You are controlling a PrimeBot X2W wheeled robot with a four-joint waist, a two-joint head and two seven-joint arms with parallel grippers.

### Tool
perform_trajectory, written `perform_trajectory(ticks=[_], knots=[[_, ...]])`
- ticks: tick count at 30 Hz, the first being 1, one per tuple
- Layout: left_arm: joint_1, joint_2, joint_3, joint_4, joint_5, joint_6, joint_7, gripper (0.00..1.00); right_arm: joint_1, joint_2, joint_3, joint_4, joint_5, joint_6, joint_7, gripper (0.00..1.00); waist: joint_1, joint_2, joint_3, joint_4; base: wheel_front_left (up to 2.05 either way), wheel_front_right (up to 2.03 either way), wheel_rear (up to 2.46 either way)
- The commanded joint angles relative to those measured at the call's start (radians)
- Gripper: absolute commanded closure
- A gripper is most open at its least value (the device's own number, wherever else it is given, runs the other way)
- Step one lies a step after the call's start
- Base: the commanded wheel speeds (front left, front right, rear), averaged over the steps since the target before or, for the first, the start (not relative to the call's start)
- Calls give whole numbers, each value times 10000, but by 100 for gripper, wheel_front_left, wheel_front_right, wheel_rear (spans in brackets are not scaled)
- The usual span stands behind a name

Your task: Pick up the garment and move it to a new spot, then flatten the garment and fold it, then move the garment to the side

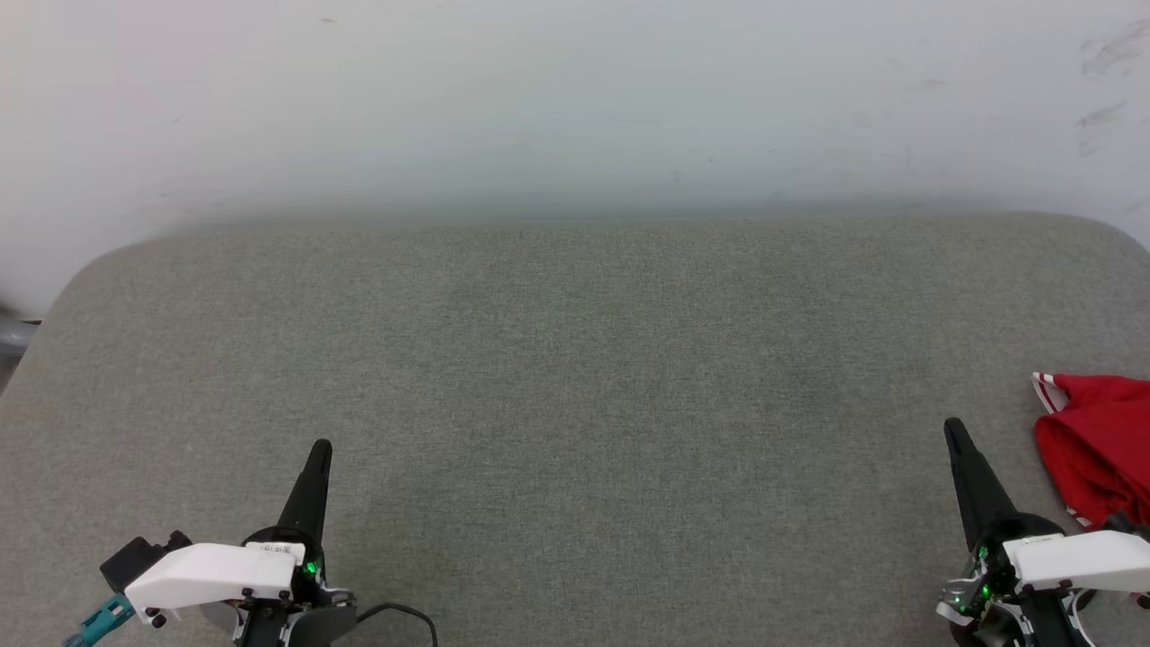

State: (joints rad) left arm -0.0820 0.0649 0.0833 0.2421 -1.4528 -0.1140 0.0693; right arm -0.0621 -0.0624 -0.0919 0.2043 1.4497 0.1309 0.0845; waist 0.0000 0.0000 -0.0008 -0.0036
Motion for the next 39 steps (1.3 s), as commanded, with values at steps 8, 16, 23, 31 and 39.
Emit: perform_trajectory(ticks=[8,16,23,31,39], knots=[[-218,-62,153,3,-652,-112,208,100,-299,-20,-36,161,723,-2,79,100,0,0,13,12,0,0,0],[-294,-119,257,23,-1168,-155,352,100,-443,-6,-52,305,1290,-3,129,100,0,0,26,24,0,0,0],[-316,-165,343,41,-1601,-187,475,100,-528,5,-66,423,1760,-3,183,100,0,0,37,34,0,0,0],[-311,-166,342,39,-1597,-184,484,100,-520,22,-83,426,1754,-3,210,100,0,0,39,35,0,0,0],[-310,-165,341,38,-1597,-184,483,100,-520,33,-95,427,1735,-3,199,100,0,0,39,35,0,0,0]])
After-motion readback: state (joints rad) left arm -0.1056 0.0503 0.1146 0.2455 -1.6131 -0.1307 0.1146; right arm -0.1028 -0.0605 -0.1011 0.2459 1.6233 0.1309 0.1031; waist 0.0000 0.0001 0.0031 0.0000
